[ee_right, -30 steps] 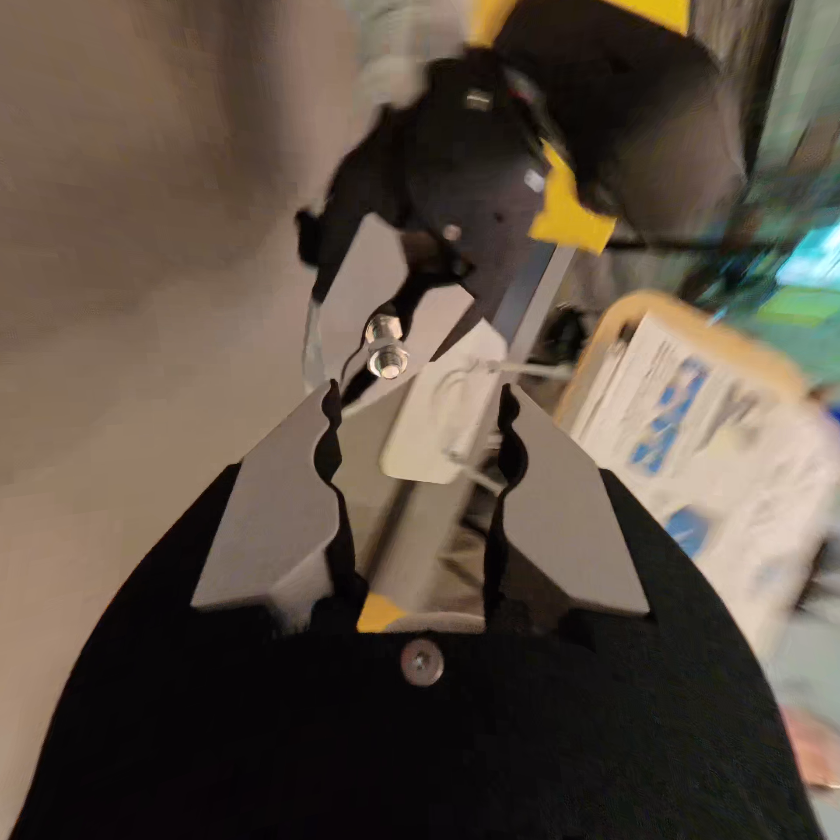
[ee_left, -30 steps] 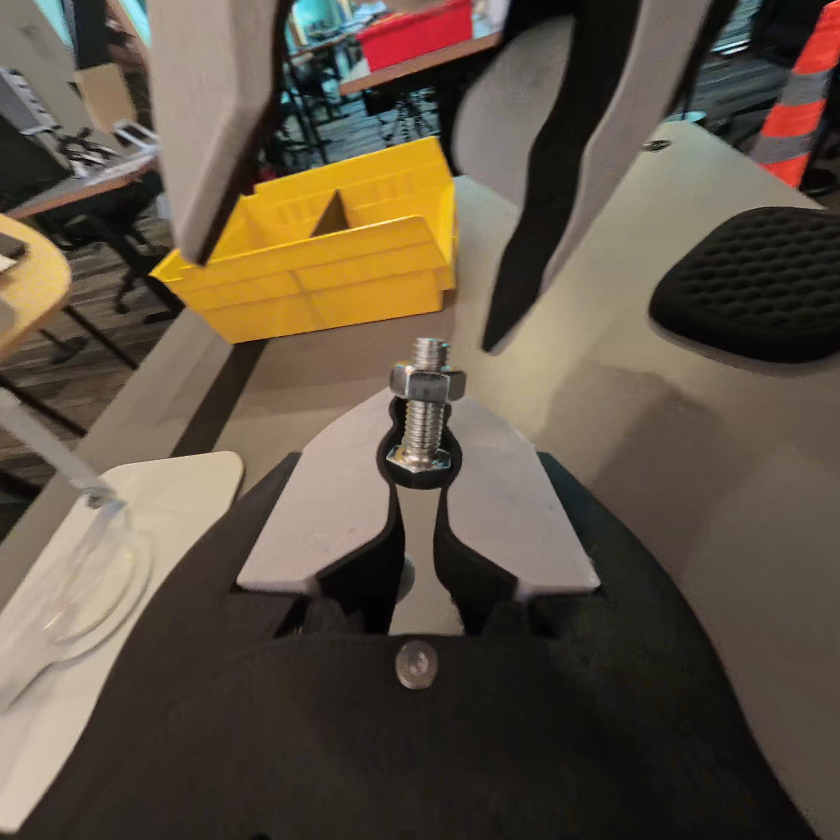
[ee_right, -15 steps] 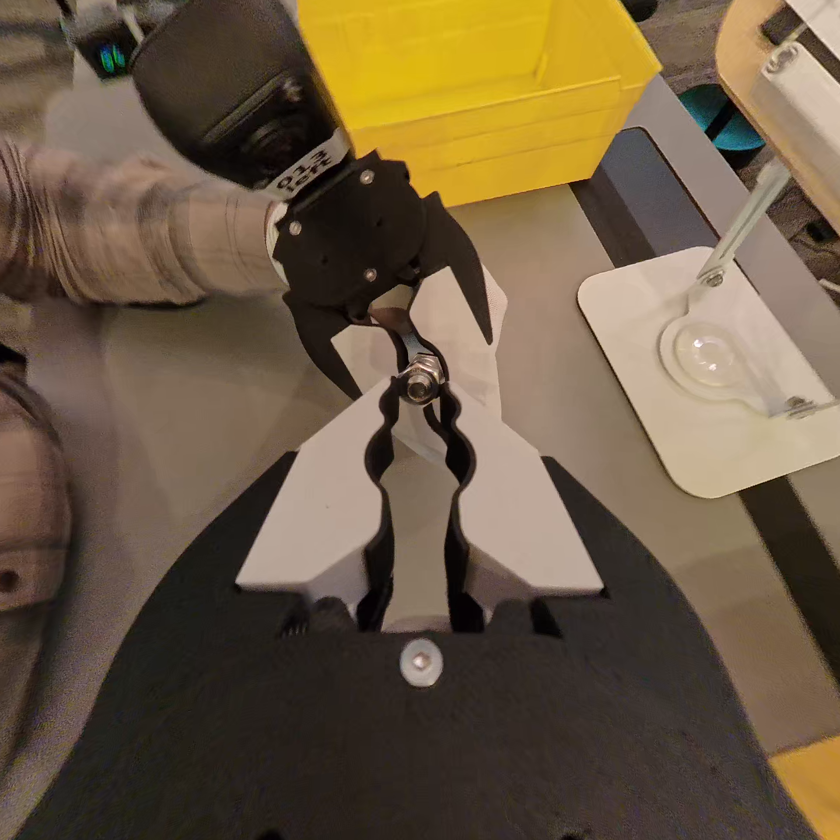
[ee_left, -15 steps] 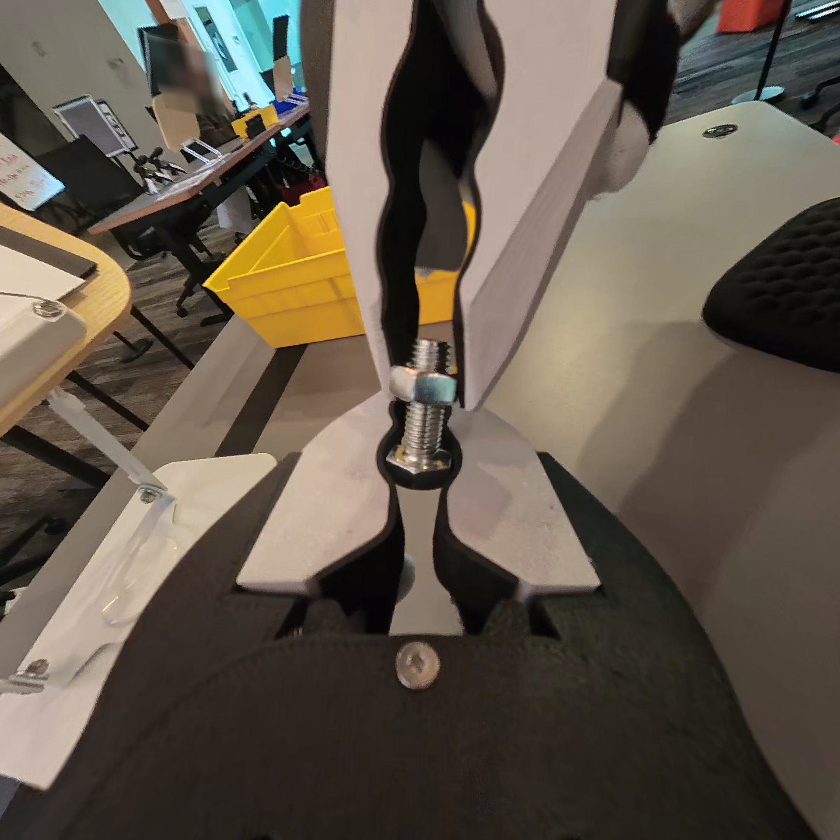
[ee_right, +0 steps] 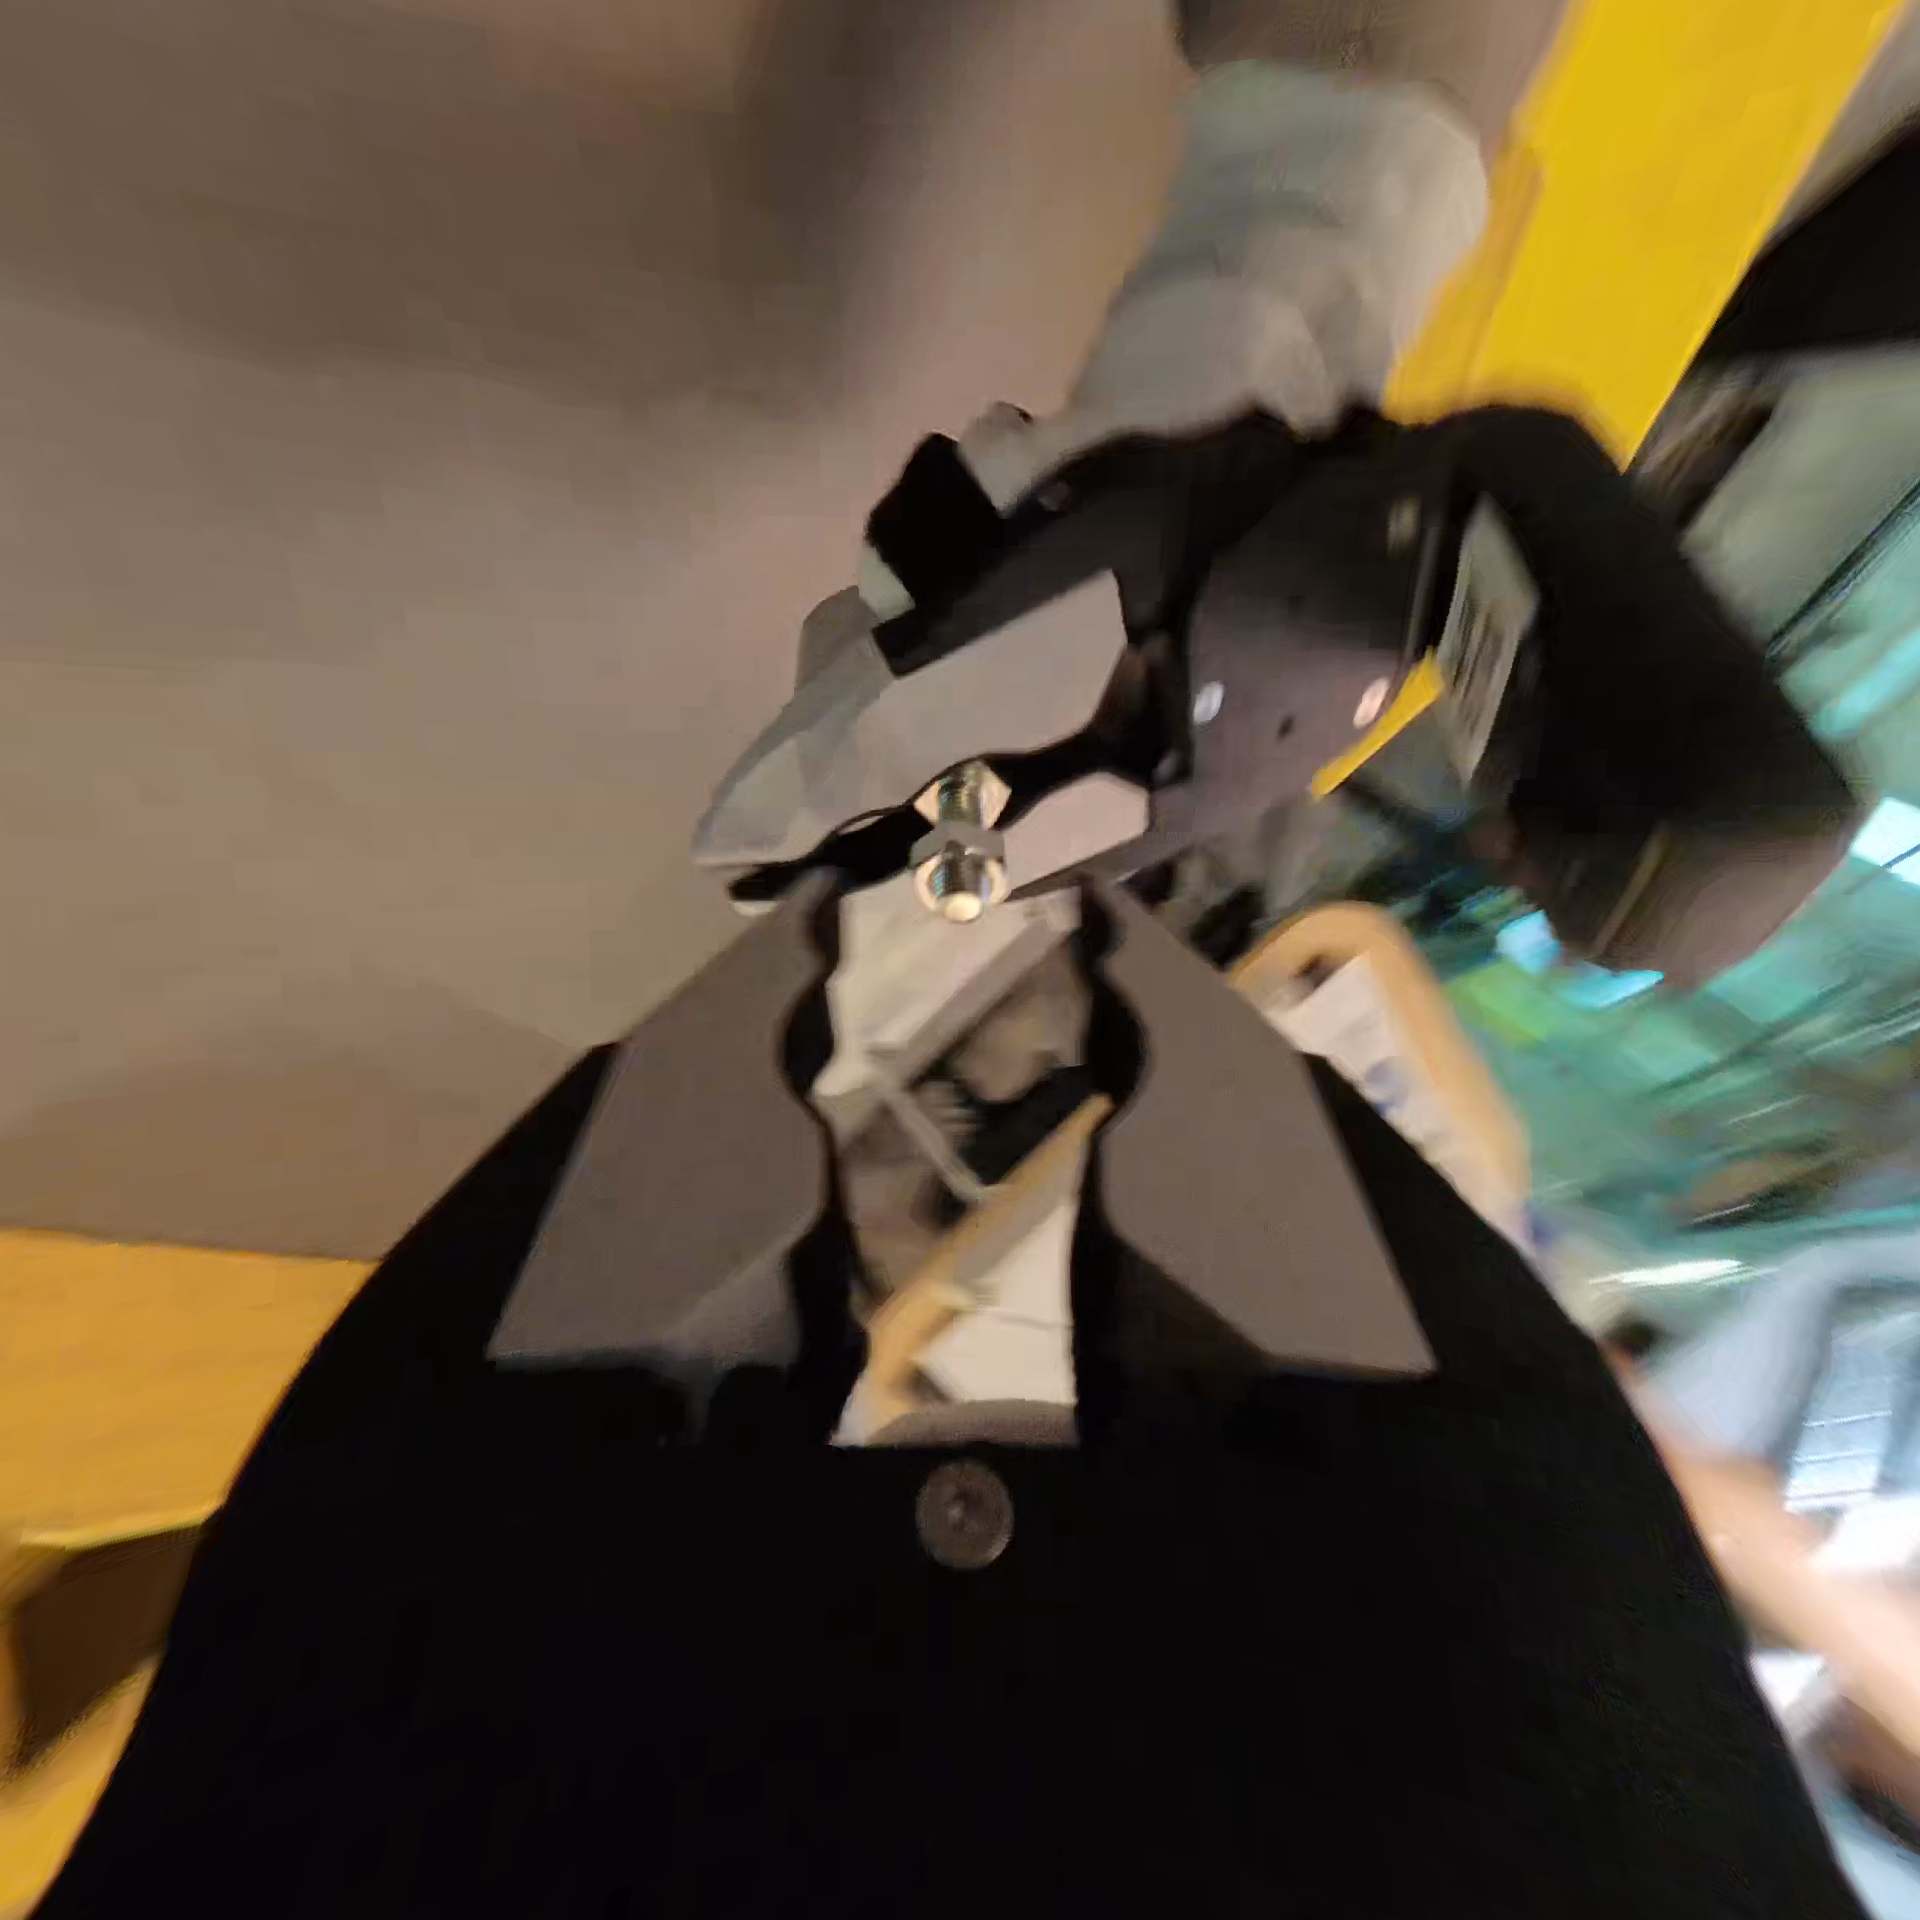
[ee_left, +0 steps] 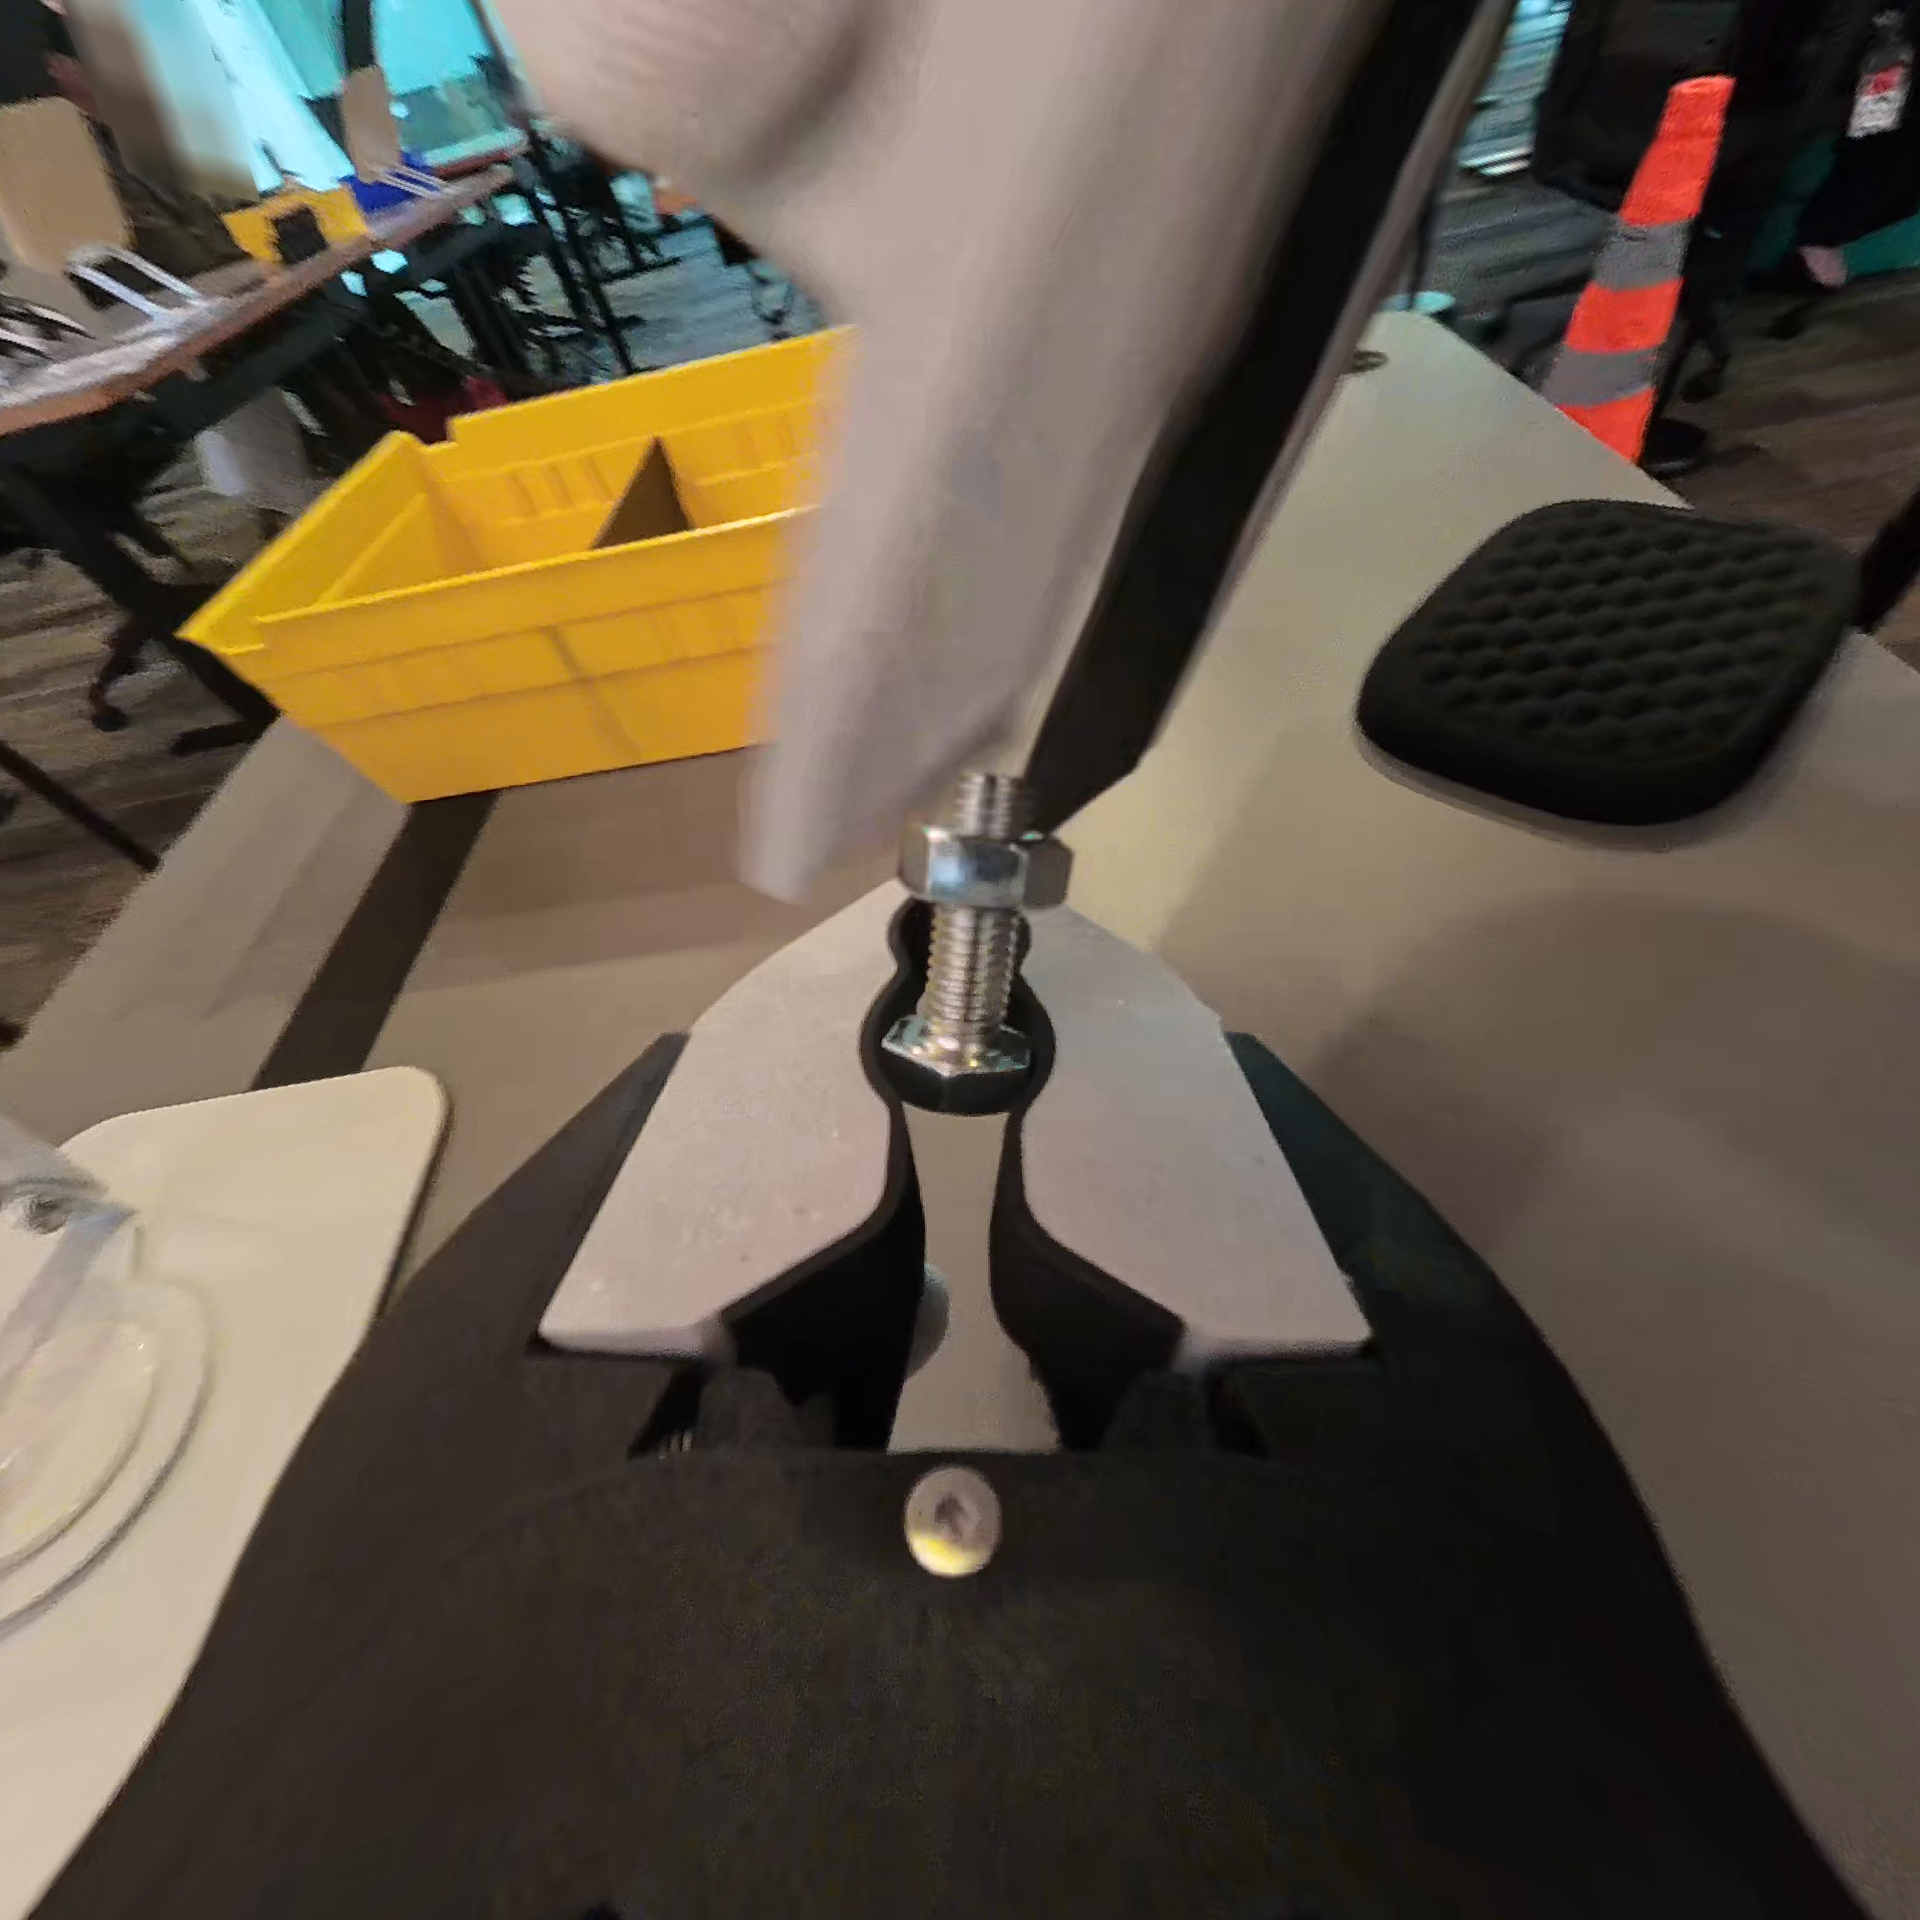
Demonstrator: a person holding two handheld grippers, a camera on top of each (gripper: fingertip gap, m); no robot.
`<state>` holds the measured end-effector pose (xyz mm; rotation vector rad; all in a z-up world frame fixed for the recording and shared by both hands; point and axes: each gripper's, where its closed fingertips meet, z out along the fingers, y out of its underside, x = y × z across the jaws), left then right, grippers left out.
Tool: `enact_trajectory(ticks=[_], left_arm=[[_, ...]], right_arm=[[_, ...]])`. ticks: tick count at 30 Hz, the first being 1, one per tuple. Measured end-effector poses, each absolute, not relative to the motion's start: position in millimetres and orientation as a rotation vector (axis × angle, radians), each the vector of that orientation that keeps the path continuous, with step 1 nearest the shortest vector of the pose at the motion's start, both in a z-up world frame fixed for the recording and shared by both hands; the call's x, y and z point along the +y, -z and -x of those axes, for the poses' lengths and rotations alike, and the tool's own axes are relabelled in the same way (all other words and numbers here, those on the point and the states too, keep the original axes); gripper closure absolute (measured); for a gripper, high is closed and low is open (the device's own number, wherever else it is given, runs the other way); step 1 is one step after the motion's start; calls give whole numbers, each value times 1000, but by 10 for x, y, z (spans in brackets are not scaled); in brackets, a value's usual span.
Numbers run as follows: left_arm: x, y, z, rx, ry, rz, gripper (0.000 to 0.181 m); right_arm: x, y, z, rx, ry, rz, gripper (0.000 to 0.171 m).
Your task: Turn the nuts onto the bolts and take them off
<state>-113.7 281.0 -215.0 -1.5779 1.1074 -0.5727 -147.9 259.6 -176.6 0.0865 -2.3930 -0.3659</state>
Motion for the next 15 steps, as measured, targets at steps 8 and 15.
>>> enact_trajectory(ticks=[8,15], left_arm=[[3077,2031,1346,971,347,1568,171],[3173,2048,1380,948,223,1572,171]], right_arm=[[2723,1548,1527,-1989,-710,1426,113],[2726,1750,1567,-1703,-1013,1735,128]])
